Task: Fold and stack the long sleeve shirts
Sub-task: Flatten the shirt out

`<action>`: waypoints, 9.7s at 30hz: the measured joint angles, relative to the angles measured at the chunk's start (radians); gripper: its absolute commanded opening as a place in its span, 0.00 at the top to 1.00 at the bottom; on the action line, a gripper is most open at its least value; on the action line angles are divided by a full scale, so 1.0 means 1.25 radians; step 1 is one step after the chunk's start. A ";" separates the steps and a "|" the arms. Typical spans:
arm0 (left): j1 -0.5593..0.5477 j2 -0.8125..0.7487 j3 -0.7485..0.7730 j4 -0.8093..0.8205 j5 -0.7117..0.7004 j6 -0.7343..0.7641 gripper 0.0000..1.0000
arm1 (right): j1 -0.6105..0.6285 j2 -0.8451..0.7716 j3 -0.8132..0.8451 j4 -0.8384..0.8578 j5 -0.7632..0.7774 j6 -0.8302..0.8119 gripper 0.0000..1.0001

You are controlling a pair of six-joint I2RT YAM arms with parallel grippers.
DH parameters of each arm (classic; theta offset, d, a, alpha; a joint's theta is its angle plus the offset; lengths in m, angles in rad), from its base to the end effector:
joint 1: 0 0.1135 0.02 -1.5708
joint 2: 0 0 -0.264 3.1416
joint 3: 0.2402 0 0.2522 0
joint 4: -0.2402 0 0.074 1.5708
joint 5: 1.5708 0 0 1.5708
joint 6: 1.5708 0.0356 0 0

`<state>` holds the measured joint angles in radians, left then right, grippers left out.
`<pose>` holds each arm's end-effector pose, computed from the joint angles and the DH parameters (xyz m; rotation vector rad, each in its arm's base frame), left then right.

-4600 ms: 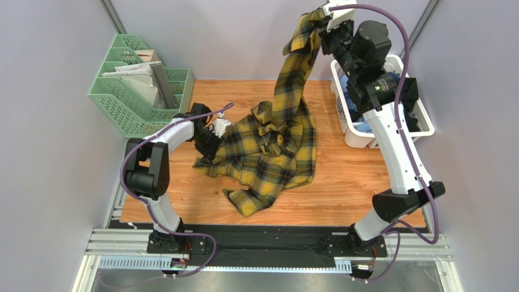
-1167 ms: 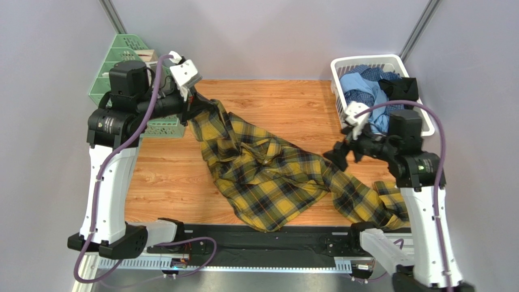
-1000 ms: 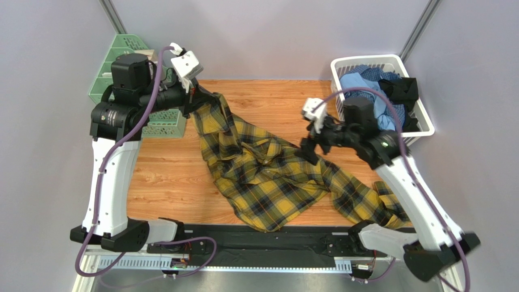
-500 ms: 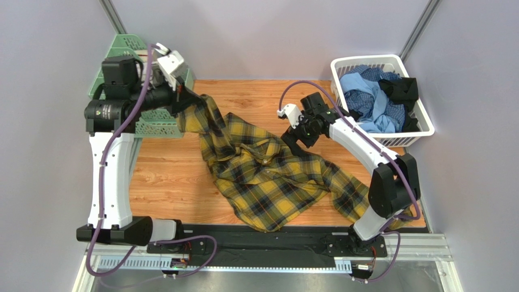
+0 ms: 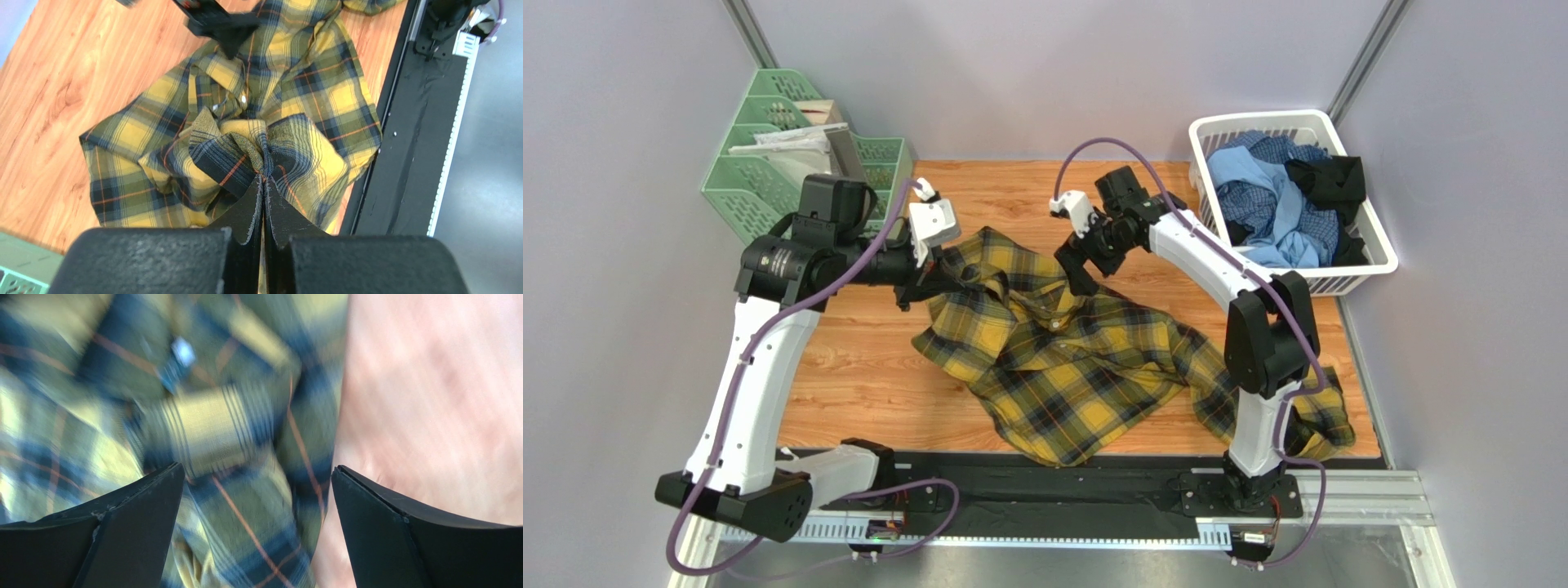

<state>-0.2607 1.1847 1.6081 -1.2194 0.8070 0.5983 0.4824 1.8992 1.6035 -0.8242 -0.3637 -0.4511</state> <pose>0.1753 -0.0734 0.4429 1.2362 1.7993 -0.7577 0.3518 0.1985 0.2529 -1.2949 2.3210 0.4977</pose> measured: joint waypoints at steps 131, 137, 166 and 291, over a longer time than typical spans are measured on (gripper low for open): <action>0.262 0.524 0.541 0.328 -0.316 -0.205 1.00 | -0.168 -0.207 0.437 -0.069 0.033 -0.024 1.00; 0.285 0.090 0.036 0.351 -0.213 -0.039 1.00 | -0.151 -0.548 0.072 -0.187 -0.033 -0.140 1.00; 0.300 0.196 -0.331 0.222 -0.231 0.121 0.40 | 0.011 -0.596 -0.653 -0.129 0.021 -0.313 0.13; 0.129 0.483 -0.225 0.293 -0.349 0.031 0.59 | -0.025 -0.370 -0.279 -0.030 0.133 0.034 0.41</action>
<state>-0.0994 1.7882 1.3266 -0.8532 0.3714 0.6373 0.4515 1.4372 1.2552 -0.8616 -0.1974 -0.4088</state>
